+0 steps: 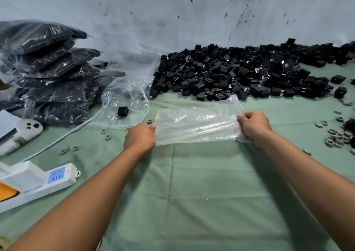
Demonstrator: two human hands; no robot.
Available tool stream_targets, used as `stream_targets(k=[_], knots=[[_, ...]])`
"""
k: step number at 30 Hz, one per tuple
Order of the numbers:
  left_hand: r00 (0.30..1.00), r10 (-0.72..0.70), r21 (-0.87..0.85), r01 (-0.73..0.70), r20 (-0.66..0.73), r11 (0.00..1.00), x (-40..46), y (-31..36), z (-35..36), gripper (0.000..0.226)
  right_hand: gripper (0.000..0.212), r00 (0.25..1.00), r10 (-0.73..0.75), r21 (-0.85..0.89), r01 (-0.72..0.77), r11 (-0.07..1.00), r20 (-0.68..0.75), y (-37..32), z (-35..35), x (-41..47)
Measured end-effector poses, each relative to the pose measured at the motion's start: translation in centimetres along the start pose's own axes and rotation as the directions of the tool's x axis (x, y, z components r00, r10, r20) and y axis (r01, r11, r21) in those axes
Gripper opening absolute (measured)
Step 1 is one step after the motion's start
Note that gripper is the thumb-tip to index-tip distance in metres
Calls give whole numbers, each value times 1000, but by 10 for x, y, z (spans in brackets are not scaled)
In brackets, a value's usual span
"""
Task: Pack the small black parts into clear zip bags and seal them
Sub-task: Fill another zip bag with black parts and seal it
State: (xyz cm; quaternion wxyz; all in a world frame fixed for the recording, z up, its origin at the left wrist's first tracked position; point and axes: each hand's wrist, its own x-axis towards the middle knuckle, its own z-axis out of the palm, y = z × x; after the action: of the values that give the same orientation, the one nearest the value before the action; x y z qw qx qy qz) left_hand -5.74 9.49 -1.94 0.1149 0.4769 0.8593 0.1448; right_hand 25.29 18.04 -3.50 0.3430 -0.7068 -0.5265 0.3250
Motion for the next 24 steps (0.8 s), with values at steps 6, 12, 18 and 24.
stream_targets(k=[6,12,18,24], knots=[[995,96,439,-99,28,893,-16,14,-23,35,32,994,-40,-139,54,989,102,-4,-13,-2],[899,365,408,-248,-240,879,-18,76,-19,50,52,937,-348,-724,232,649,-12,-28,-11,-12],[871,489,110,-490,40,865,-8,89,42,59,63,772,-434,-565,635,526,464,-40,39,-10],[931,362,203,-364,51,909,16,47,58,73,68,784,-383,-616,621,484,489,-9,43,5]])
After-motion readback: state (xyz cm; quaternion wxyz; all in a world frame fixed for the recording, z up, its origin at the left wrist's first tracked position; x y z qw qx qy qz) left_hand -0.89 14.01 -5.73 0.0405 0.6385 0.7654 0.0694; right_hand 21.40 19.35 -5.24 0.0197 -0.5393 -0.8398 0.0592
